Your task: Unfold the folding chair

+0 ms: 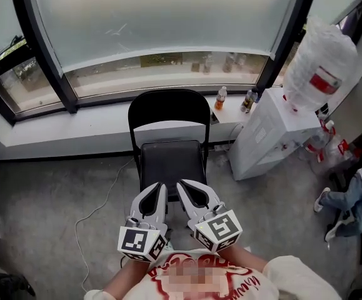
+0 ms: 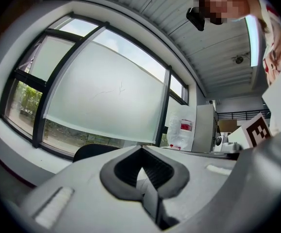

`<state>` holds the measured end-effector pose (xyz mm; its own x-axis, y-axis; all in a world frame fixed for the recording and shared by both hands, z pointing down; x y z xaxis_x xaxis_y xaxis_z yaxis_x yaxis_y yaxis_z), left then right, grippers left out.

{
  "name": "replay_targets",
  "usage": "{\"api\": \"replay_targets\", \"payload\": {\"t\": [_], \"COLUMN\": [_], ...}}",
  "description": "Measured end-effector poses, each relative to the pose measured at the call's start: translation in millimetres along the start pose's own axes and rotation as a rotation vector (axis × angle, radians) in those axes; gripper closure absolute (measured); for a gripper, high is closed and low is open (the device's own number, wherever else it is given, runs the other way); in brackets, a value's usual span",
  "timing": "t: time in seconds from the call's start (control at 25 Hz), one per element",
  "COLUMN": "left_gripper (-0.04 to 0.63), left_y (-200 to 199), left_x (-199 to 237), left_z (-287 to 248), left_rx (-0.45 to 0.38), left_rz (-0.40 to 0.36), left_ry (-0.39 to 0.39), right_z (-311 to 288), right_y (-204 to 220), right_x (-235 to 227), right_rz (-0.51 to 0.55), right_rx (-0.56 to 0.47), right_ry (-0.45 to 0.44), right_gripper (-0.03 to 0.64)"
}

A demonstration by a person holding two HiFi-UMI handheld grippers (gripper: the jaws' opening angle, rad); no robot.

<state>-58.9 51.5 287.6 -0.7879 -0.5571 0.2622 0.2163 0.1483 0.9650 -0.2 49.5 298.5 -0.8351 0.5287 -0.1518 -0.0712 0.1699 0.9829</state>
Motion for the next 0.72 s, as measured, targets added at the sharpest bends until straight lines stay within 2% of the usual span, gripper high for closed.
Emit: {"api": "replay_targets", "payload": {"t": [0.16,0.32,0.48,0.72], "left_gripper": [0.594,0.594,0.594,0.594], "left_y": [16.0,17.6,16.9,13.2], "left_x": [-58.9,-96.9,-110.2,-103.1], "left_z": [30.5,53.5,82.5,123.6], "left_rx": [-0.014,-0.03,-0.024,-0.03], "left_rz": [0.009,-0.009,-0.028,-0.025], "left_ry": [-0.003,-0.03,-0.076,-0.14], "right_z": [62.8,106.4,129.0,141.4], "right_y": [8.8,8.8,7.8,8.6], "right_x": [5.1,9.0,12.1,32.0], "right_rz": [0.013,0.016,-0.006,-0.013], "right_rx": [0.01,-0.006,-0.027,-0.032], "right_ry": [-0.02,-0.045,-0.058,-0.08], "right_gripper": [0.594,0.594,0.594,0.594]}}
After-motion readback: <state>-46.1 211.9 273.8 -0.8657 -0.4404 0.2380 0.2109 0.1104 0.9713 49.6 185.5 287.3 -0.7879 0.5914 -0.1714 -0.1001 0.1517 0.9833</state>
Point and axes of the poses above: the fingertips, and each gripper's own axes: z backward along the fingers, x to its left, y out of its underside, the point moved 1 cm from there along z, backward along the fingers, and after that the axes turned 4 degrees about y, right-handed, at the moved point
